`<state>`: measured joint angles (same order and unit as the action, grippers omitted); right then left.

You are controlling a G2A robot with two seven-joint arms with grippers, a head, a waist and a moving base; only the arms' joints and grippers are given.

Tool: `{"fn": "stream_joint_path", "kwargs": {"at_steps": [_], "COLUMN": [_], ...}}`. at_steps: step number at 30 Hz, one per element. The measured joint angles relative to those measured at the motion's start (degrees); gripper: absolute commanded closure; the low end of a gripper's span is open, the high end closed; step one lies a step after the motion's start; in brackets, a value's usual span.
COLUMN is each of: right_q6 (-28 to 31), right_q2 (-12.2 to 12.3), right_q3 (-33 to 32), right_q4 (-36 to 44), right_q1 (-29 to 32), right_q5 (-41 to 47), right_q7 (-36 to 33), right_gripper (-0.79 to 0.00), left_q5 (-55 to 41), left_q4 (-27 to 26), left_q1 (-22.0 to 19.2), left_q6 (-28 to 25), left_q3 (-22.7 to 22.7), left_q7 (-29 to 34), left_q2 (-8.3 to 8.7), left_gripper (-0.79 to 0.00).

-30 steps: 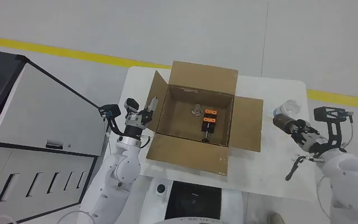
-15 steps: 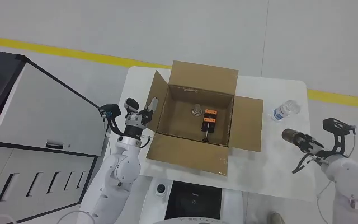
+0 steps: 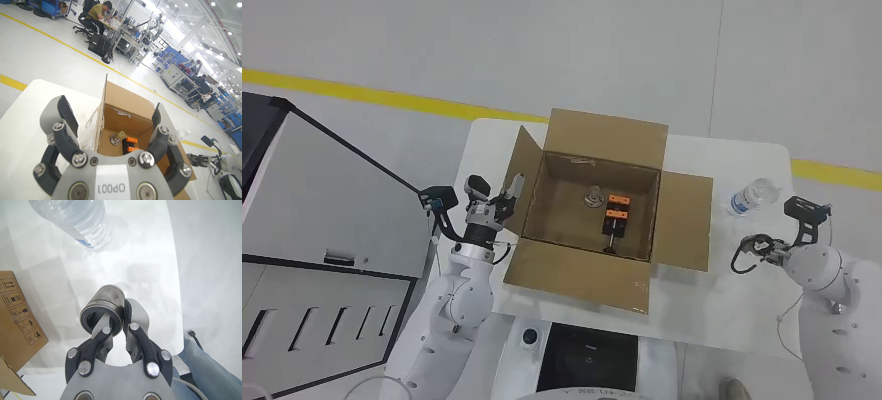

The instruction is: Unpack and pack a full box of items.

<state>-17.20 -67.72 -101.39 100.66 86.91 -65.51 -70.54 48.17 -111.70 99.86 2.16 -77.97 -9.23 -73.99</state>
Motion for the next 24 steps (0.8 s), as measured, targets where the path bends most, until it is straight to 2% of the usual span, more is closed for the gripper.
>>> {"fn": "stream_joint_path", "kwargs": {"at_steps": [7,24], "right_q6": [1.06,0.2], "right_q2": [0.24,-0.07], "right_q3": [1.84,7.84], "right_q4": [-7.58,-13.42], "right_q1": [-6.84,-9.13], "right_q5": [0.72,-2.43], "right_q7": [-3.78,-1.6], "right_gripper": [0.0,0.0], "left_q5": [0.0,0.0], "left_q4": [0.0,0.0], "left_q1": [0.0,0.0], "left_q6": [0.0,0.0], "left_q3": [0.0,0.0], "left_q7": [0.0,0.0], "left_q2": [0.0,0.0], "left_gripper": [-0.785,-0.785]}}
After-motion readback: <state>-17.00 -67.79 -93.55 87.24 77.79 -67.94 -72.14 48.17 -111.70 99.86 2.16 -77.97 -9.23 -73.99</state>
